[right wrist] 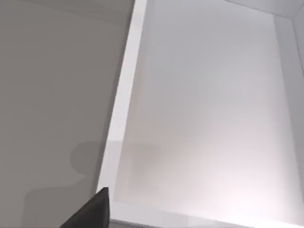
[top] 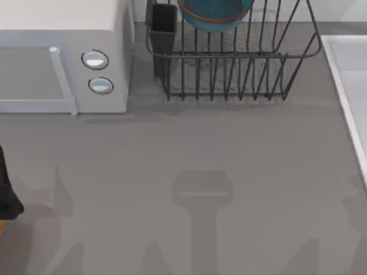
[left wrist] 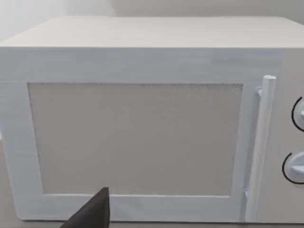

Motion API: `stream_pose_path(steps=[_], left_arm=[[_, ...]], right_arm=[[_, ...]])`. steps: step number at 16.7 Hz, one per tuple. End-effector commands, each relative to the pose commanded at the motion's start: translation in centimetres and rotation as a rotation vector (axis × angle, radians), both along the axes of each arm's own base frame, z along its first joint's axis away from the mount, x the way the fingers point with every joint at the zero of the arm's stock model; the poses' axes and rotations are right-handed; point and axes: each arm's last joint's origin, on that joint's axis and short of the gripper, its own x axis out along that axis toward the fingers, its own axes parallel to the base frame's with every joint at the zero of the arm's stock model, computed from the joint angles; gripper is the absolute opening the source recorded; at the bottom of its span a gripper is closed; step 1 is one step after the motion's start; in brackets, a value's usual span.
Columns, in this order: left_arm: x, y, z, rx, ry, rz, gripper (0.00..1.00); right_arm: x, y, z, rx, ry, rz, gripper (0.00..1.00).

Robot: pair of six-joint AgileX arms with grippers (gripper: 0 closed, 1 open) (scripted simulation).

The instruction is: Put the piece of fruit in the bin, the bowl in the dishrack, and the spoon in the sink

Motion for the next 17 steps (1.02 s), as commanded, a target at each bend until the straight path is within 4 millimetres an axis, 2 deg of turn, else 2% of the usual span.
stream_pose_path(steps=[5,9,13,17], left_arm=[[0.0,0.0,0.0,0.0,0.0,0.0,1.0],[0.0,0.0,0.0,0.0,0.0,0.0,1.0],[0.0,0.0,0.0,0.0,0.0,0.0,1.0],[0.0,0.0,0.0,0.0,0.0,0.0,1.0]], right_arm=[[3.3,-1.1,0.4,-0.113,0.546,0.119,1.0],[5.7,-2.0,0.5,-0.126,0.848,0.245,1.0],[7.2,-2.6,0.6,-0.112,0.988,0.327,1.0],[7.4,-2.6,0.6,-0.11,0.998,0.333,1.0]])
